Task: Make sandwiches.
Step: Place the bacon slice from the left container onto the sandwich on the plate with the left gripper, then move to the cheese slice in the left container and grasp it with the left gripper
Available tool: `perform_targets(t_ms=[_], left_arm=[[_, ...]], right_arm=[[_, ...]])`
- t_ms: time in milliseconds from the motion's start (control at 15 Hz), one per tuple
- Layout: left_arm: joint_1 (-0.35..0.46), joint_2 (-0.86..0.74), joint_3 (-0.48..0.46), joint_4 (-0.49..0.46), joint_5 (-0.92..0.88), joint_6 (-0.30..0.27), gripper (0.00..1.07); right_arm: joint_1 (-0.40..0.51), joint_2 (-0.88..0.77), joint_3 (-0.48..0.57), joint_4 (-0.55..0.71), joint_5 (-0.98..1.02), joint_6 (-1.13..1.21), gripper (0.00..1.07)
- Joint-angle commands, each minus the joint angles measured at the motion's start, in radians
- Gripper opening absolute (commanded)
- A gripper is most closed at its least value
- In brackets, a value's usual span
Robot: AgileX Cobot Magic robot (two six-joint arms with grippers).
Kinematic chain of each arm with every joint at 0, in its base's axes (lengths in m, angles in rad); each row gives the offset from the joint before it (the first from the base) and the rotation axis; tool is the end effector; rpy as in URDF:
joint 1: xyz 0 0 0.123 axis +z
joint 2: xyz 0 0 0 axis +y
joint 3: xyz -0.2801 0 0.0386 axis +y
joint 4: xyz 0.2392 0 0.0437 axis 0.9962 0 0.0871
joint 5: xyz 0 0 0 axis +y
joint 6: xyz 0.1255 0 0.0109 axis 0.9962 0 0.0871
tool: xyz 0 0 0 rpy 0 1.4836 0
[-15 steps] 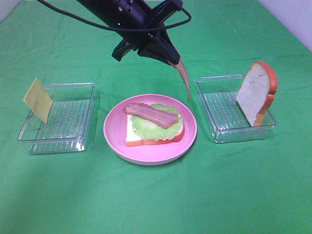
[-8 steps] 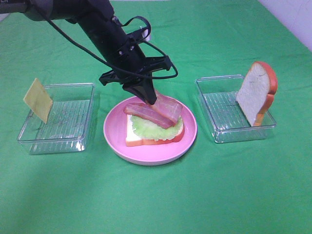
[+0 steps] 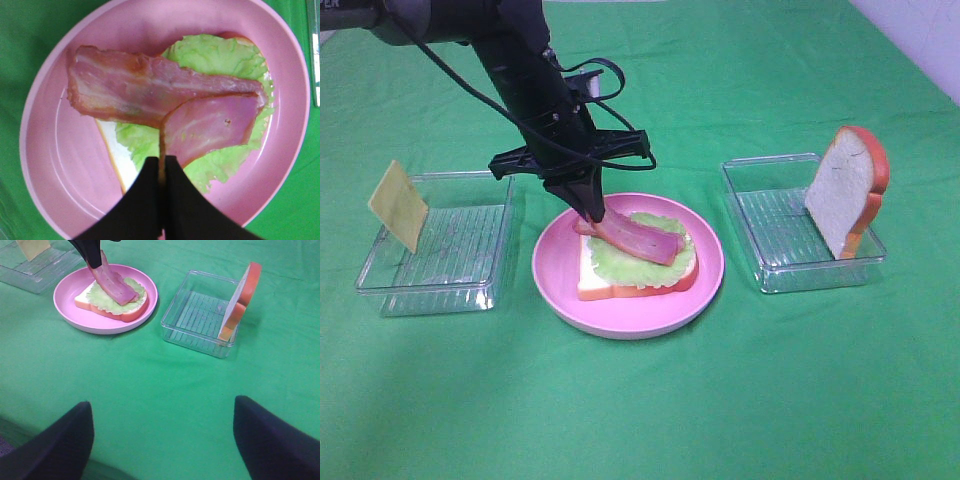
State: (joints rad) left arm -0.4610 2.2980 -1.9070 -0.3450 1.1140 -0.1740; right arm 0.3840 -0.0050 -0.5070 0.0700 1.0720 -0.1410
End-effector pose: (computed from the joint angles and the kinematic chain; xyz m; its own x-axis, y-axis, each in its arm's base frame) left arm 0.4075 -0.2451 0.1377 -0.9871 0.1443 -0.0698 0.1596 0.9268 -0.3399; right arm 0.0145 0.0142 0.2583 -0.3734 -0.2663 -0.8886 -0.4674 0.8814 -0.0678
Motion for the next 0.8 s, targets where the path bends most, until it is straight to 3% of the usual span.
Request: perform_targets(t_ms=[67, 133, 200, 267, 400, 800], left_arm=[[0.0, 0.001, -0.004, 0.003, 0.021, -0.01, 0.1], [0.0, 0.001, -0.004, 0.003, 0.022, -0.01, 0.15], [0.0, 0.001, -0.004, -0.005, 0.023, -0.01, 0.28], [0.0, 0.001, -0.004, -0.021, 0.028, -0.008, 0.5], [0.0, 0.0, -0.005, -0.028, 0.039, 0.002, 0.62], [0.0, -0.021, -0.182, 0.076, 0.173, 0.0, 0.63]], right_arm=[[0.001, -0.016, 0.004, 0.0, -0.01, -0.008, 0.75], [0.001, -0.016, 0.004, 0.0, -0.01, -0.008, 0.75], [0.001, -0.016, 0.004, 0.0, -0.01, -0.008, 0.75], [0.001, -0.016, 0.004, 0.0, -0.01, -0.008, 0.75], [0.001, -0.016, 0.004, 0.0, -0.01, -0.008, 0.75], [0.001, -0.016, 0.004, 0.0, -0.01, -0.008, 0.75]])
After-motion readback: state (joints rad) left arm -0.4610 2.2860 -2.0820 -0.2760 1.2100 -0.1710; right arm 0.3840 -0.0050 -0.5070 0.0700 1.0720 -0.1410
